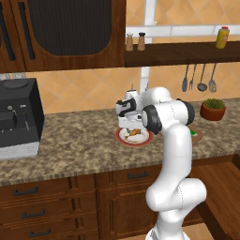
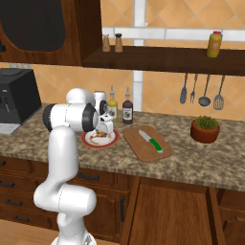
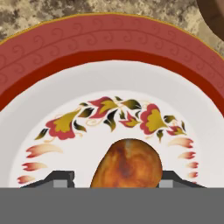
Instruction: Pick up the knife from the drawer and place it on the cutting board. Then place the meat from the plate to the cutting board.
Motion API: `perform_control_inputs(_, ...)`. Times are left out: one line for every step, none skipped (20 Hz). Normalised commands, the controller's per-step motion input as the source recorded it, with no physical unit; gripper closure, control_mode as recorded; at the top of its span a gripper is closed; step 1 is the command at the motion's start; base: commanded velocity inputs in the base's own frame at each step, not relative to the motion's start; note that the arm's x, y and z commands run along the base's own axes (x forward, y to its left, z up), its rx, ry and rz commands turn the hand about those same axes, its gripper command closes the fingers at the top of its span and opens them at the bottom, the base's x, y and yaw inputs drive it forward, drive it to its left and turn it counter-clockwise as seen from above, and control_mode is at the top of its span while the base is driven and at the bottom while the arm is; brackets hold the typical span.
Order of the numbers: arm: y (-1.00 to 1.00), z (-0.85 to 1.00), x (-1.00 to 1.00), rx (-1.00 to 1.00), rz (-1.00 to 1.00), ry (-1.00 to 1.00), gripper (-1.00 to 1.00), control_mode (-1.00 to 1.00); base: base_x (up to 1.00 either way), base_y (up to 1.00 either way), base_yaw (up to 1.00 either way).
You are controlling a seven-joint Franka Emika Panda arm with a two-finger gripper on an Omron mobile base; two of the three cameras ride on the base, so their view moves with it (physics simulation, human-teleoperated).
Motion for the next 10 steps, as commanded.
perform_control_inputs(0.00,0.00,0.00,0.00,-0.02,0.00,1.00,-1.00,0.00,0.00,0.00)
perform_control_inputs(0.00,0.00,0.00,0.00,0.00,0.00,1.00,-1.00,0.00,0.00,0.00)
perform_control_inputs(-0.14,0.01,0.00,0.00,0.00,-0.01,1.00,-1.00,0.00,0.00,0.00)
perform_control_inputs(-0.21,0.16,-0.11,0.00,0.00,-0.01,1.00,-1.00,0.00,0.00,0.00)
perform_control_inputs(-0.29,0.28,-0.24,0.00,0.00,0.00,1.00,-1.00,0.00,0.00,0.00)
perform_control_inputs(-0.39,0.38,-0.33,0.00,0.00,0.00,1.00,-1.00,0.00,0.00,0.00)
perform_control_inputs(-0.44,0.47,-0.46,0.01,0.00,0.00,1.00,-1.00,0.00,0.00,0.00)
perform_control_inputs(-0.44,0.57,-0.54,0.03,0.03,0.00,1.00,-1.00,0.00,0.00,0.00)
perform_control_inputs(-0.45,0.59,-0.60,0.05,0.06,0.00,1.00,-1.00,0.00,0.00,0.00)
perform_control_inputs(-0.53,0.61,-0.70,0.06,0.06,0.00,1.00,-1.00,0.00,0.00,0.00)
